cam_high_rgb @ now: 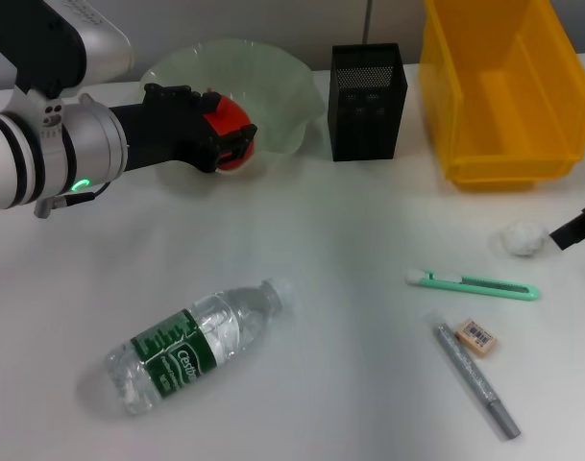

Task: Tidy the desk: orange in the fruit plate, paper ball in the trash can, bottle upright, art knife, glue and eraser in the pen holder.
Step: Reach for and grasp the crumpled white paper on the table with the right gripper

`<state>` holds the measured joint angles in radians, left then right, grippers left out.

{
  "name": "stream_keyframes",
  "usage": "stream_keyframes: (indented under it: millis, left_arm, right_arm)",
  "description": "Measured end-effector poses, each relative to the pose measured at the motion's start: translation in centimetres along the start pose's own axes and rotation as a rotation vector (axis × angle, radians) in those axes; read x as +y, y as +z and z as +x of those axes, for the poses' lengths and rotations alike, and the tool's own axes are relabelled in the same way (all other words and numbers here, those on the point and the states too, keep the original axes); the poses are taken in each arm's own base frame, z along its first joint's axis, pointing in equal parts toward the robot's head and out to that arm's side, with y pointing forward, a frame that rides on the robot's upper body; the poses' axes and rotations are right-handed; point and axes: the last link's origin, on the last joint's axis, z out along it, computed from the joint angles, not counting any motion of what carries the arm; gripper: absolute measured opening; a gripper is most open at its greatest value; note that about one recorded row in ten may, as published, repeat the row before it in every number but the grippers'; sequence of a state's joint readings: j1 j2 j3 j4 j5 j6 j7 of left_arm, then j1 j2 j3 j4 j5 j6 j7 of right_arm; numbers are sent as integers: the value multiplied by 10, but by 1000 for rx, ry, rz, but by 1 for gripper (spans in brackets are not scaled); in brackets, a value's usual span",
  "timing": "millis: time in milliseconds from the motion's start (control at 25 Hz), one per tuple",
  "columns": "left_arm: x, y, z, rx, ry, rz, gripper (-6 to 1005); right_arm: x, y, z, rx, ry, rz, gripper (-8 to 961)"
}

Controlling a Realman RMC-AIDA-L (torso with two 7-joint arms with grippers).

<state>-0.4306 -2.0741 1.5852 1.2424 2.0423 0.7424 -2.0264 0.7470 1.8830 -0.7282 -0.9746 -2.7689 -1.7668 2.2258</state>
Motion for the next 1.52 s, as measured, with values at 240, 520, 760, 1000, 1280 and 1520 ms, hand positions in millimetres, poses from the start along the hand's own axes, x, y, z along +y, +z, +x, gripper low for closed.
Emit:
stream_keyframes:
  millis: [240,520,760,1000,1280,1520]
  left_arm:
    - [0,-1,-2,-4,2,2,576]
    - [-1,1,-7,-16,12,4,576]
    - [-1,2,-8,-13,2,1,577]
    - [-2,1,-9,-15,-1,4,577]
    - [-2,0,-13,-23,4,4,577]
    - [-2,0,-16,-27,-1,7,577]
  right_arm:
    - [-4,14,-8,14,-6,40,765]
    - [-3,21,-13,14,-9,52,765]
    - [-5,31,-10,28,5,49,766]
    - [-8,38,-8,42,3,70,766]
    - [-8,41,-10,36,-8,85,765]
    - [-9,47,-8,27,-13,88,765]
